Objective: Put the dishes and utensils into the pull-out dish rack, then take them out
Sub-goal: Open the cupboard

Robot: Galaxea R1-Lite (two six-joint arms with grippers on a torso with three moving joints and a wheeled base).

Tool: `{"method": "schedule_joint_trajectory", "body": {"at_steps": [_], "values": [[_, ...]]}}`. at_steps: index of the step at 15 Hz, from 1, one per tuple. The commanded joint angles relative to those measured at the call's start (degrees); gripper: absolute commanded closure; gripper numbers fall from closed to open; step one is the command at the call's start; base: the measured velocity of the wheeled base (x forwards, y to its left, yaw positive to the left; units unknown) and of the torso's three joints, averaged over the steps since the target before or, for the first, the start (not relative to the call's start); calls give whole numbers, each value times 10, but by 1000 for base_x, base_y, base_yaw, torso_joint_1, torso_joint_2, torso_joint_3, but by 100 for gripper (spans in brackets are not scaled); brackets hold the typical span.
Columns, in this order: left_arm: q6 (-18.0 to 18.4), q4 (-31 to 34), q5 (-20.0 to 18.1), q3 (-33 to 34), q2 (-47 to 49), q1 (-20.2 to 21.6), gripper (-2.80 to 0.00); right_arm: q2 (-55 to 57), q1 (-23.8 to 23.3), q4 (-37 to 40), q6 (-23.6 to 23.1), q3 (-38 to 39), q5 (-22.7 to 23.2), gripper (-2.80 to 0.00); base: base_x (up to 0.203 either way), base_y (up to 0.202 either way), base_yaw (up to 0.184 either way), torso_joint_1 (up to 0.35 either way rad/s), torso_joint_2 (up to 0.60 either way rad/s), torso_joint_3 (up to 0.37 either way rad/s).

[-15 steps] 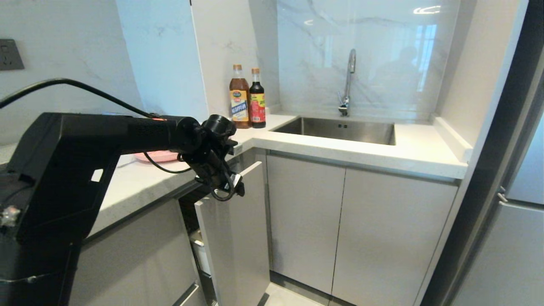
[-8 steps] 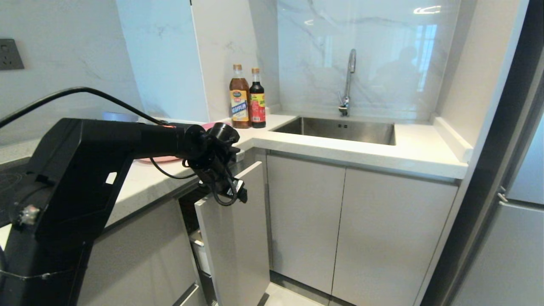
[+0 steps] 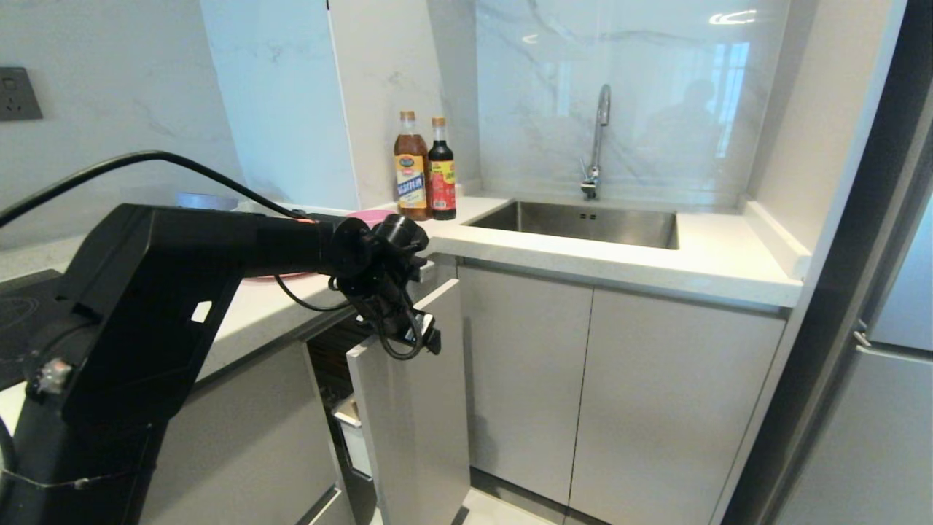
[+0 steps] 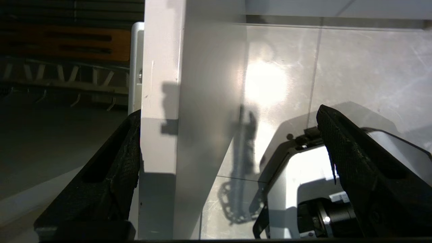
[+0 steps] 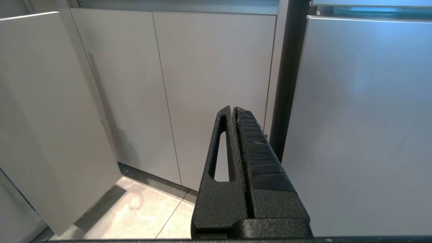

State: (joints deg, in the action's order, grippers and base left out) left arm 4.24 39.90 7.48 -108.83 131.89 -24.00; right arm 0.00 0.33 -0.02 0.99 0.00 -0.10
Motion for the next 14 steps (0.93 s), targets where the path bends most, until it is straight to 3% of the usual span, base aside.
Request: {"method": "schedule_joint_trajectory", "body": {"at_steps": [1, 14], "values": [[-2, 2, -1, 0, -2, -17, -280, 0, 0, 0, 0, 1, 0, 0, 0, 0, 0, 0, 0, 0], [-45, 0, -1, -6, -9, -173, -280, 0, 0, 0, 0, 1, 0, 0, 0, 0, 0, 0, 0, 0]]}}
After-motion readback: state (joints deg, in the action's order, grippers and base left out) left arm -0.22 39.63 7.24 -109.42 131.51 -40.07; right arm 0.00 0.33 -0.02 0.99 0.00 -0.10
